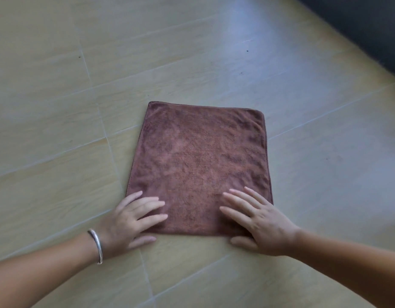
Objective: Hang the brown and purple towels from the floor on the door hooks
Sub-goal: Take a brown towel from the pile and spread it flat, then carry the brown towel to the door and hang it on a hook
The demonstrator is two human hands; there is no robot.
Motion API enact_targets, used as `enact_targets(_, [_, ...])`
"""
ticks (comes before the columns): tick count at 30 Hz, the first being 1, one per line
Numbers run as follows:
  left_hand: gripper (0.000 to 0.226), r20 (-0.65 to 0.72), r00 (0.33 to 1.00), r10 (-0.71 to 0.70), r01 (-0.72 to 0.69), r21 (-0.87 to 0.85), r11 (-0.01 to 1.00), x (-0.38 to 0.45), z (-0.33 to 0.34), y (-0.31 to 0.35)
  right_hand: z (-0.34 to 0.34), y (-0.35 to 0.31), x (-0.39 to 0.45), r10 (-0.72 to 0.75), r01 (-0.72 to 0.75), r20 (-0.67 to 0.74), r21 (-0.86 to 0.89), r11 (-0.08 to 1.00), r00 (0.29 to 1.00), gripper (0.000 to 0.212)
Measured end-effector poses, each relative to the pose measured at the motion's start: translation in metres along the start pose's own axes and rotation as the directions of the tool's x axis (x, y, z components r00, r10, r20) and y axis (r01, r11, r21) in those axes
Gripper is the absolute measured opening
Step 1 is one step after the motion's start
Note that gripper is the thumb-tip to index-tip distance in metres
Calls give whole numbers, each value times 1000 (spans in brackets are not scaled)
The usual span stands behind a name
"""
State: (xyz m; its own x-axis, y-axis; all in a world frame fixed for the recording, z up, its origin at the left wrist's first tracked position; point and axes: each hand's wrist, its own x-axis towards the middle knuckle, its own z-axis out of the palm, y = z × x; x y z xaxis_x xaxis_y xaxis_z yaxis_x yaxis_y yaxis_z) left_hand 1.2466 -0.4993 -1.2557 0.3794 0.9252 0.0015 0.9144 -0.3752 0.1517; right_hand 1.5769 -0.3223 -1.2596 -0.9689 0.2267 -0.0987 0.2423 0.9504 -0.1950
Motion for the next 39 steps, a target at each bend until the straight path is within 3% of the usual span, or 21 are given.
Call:
enact_targets(4, [26, -98, 994, 41, -53, -119, 992, -7, -2, 5, 11, -2, -12, -184, 194, -172, 43, 980, 968, 38])
enact_targets(8, [23, -114, 993, 11, -26, -127, 992, -2, -6, 4, 10, -2, -11, -188, 203, -240, 42, 978, 952, 19])
enact_targets(10, [25, -112, 993, -32, 18, -121, 992, -3, -6, 7, 5, -2, -11, -181, 190, -211, 19, 982, 960, 21])
enact_targets(12, [29, -90, 992, -93, 78, -155, 985, -5, -13, 13, -7, -8, -10, -116, 122, -156, 28, 992, 981, 24])
enact_targets(15, [39, -81, 972, -219, 199, -203, 959, -4, -41, 20, -39, -23, -7, 93, -85, -97, 88, 992, 991, 23])
enact_targets(19, [10, -79, 945, -316, 286, -262, 922, 1, -112, 25, -113, -45, 2, 342, -325, -76, 177, 929, 937, 17])
enact_targets(24, [27, -12, 962, -274, 264, -229, 937, 6, -250, 28, -250, -69, 15, 361, -332, -48, 295, 896, 931, 12])
enact_targets(29, [22, -29, 973, -230, 219, -203, 954, -9, -394, 32, -396, -90, 15, 186, -168, -34, 299, 939, 982, 48])
enact_targets(33, [14, -88, 977, -192, 174, -178, 969, -31, -540, 47, -539, -125, 17, -4, 26, -113, 191, 981, 994, 44])
enact_targets(39, [39, -179, 968, -175, 163, -76, 984, -75, -748, 85, -741, -192, 8, -279, 286, -144, 36, 957, 949, 41])
